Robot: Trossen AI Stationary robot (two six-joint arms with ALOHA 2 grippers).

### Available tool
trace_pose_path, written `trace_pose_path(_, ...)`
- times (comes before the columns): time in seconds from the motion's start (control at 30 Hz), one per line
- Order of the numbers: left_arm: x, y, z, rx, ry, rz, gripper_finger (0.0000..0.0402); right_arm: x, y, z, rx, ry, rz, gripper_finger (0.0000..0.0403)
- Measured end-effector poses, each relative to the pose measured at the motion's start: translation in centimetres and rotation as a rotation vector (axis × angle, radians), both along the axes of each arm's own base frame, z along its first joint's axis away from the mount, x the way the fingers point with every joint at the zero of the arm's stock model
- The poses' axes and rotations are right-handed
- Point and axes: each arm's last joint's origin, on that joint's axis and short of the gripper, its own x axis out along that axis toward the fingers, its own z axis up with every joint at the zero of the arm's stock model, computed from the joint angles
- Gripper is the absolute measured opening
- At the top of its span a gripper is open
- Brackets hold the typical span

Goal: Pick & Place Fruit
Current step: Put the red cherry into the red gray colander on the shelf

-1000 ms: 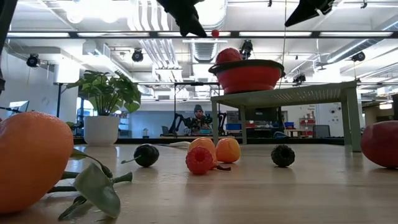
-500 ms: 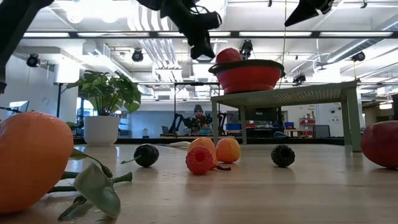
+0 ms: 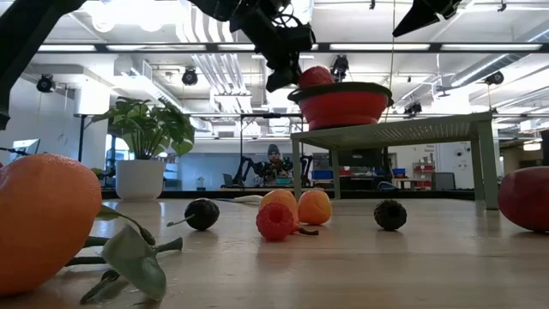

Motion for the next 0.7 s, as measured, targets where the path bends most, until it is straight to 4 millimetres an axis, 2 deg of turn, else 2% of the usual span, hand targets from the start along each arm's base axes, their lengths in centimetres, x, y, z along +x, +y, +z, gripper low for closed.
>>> trace_pose_path(0.27,0.8,-0.5,-0.9,0.086,0.115,-0.074,0.0015,0.0,0.0,0.0,-0.007,0.008,0.004,0.0008)
trace_pose_path(0.53,1.5,-1.4,-1.5,0.155,0.199,-0.139,0.0010,0.0,0.0,-0.1,-0.009,0.018,0.006,0.0008)
trace_pose_path(0.7,1.6,-1.7,-1.5,0.191,0.235,-0.167,0.0039,0.0,0.0,-0.1,-0.014,0.024,0.009,0.0008)
